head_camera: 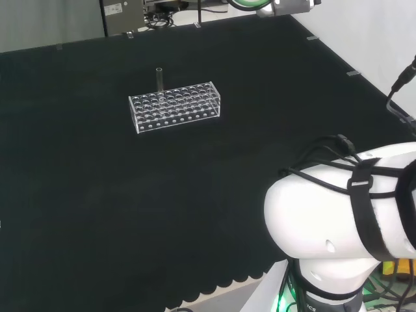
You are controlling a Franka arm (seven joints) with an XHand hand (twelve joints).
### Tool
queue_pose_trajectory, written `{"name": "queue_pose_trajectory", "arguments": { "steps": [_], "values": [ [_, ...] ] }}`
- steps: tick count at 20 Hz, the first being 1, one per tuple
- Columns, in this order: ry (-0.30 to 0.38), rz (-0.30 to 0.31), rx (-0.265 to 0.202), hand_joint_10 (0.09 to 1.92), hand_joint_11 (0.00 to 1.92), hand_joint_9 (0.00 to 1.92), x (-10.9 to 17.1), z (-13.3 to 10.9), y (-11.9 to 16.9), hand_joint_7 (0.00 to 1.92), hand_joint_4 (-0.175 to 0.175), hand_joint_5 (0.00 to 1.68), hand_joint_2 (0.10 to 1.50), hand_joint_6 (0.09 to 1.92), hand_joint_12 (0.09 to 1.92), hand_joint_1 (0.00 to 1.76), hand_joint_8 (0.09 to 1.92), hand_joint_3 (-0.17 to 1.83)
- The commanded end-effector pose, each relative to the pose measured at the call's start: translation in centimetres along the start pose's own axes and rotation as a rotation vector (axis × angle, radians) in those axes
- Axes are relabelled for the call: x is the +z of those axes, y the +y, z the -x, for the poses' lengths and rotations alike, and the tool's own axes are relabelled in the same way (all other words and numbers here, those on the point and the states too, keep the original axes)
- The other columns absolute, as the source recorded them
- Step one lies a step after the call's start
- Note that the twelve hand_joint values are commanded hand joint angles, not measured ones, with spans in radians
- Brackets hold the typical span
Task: Pick up the test tube.
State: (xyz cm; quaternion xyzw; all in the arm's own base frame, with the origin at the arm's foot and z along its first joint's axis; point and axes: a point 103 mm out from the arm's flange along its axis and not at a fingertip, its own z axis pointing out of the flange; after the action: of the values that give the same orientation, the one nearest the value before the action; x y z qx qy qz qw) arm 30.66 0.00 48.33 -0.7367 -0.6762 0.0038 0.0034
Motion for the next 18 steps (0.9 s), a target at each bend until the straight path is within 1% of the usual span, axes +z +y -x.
{"name": "queue_pose_trajectory", "arguments": {
  "steps": [1, 5, 10, 14, 18],
  "values": [
    [-0.011, 0.007, -0.004, 0.59, 0.00, 0.00, 0.1, 0.0, 0.3, 0.08, -0.064, 0.00, 1.04, 0.09, 1.25, 0.59, 0.09, -0.11],
    [-0.011, -0.006, -0.019, 0.58, 0.00, 0.00, 0.4, -0.3, 1.9, 0.08, -0.073, 0.00, 1.05, 0.09, 1.21, 0.57, 0.09, -0.10],
    [0.009, -0.028, -0.047, 0.63, 0.00, 0.00, 1.0, -0.8, 4.9, 0.00, -0.077, 0.01, 1.05, 0.09, 1.26, 0.58, 0.38, -0.10],
    [-0.005, -0.030, -0.062, 0.76, 0.00, 0.00, 1.6, -1.2, 7.5, 0.00, -0.085, 0.05, 1.04, 0.09, 1.36, 0.60, 0.64, -0.11],
    [-0.029, -0.044, -0.065, 0.85, 0.00, 0.00, 2.4, -1.5, 10.1, 0.00, -0.091, 0.08, 1.05, 0.09, 1.42, 0.61, 0.78, -0.11]
  ]
}}
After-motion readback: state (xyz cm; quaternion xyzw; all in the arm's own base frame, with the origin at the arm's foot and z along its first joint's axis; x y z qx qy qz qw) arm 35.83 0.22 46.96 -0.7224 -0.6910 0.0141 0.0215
